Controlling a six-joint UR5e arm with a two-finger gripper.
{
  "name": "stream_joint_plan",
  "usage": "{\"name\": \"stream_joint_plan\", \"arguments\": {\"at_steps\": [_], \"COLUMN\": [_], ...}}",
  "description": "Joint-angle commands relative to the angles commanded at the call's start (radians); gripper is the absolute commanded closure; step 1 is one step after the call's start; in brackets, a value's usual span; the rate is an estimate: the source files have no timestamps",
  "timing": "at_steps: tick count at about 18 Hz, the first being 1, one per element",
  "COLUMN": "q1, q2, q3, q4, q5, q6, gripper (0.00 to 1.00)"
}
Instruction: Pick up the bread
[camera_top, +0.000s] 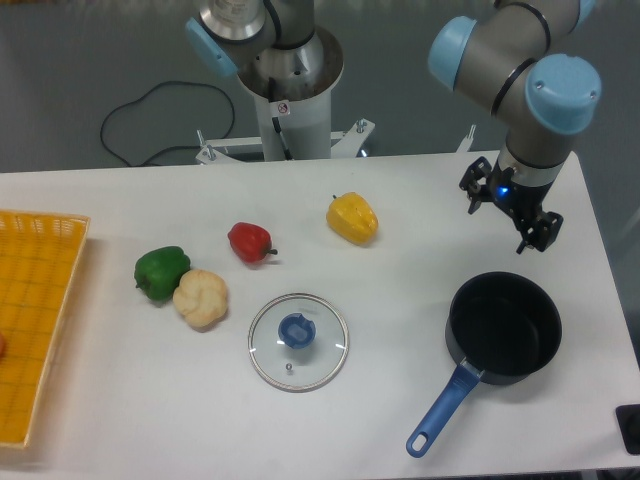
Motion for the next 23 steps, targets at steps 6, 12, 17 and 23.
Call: {"name": "stream_joint_plan", "arguments": {"at_steps": [6,12,17,23], "q1": [-0.006,0.002,-0.002,0.015], "q2": [0.003,0.003,0.034,0.129], "q3": [-0.003,-0.006,-0.032,-0.167], "q4": [0.003,0.021,0.021,0.048], "q5": [-0.005,-0.009,-0.002,-0.011], "q6": [-0.002,-0.006,-0.024,-0.168], "gripper": [0.0,0.0,0.0,0.0]}}
